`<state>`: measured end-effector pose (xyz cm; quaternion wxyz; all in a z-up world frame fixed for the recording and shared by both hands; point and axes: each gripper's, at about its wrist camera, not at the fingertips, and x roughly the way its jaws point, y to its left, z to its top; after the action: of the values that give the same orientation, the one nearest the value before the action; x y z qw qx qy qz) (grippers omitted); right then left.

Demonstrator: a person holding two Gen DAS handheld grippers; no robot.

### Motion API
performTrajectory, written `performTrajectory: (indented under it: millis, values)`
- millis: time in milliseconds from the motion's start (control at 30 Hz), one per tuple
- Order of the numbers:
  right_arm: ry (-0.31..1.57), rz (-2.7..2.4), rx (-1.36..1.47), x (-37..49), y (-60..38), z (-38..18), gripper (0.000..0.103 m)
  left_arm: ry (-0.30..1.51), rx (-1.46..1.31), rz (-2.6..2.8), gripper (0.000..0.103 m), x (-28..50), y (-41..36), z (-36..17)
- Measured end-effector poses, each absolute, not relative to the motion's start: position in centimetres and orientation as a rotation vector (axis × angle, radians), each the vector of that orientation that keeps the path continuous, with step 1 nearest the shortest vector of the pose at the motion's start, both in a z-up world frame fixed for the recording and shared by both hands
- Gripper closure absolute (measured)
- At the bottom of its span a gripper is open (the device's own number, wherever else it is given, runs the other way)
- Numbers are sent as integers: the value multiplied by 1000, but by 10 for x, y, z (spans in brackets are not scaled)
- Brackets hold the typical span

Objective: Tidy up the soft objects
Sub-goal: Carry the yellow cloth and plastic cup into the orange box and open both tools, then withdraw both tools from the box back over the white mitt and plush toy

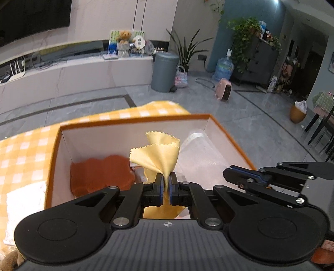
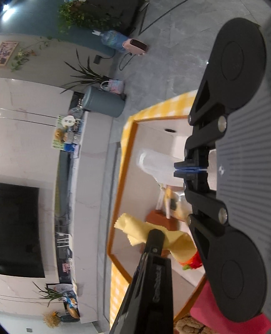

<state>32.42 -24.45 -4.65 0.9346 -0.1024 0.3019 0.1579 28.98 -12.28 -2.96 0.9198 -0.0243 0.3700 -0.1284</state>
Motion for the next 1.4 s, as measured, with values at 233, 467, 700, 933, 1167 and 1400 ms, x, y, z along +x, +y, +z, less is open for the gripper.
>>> performTrajectory:
  millis: [233,467,700,933,1167,1400]
  values:
    - [647,308,-198,329,-243,-51,99,794,-101,-269,54,283,-112,-35]
    - [617,291,-164,328,-246,-41,63,766,-183,-252,28,271,-93,-20]
    - [582,298,-127,313,-243,-24,47,684,-209,-237,19,250,-87,9]
    - [526,300,-32,291,-243,7,40,533,-205,-230,19,199,-78,38]
    - [505,363,50,257,-230,27,37,453,-163,-217,19,143,-70,53]
    - [485,415,40,222,-207,31,33,460,-186,-158,19,106,-41,51]
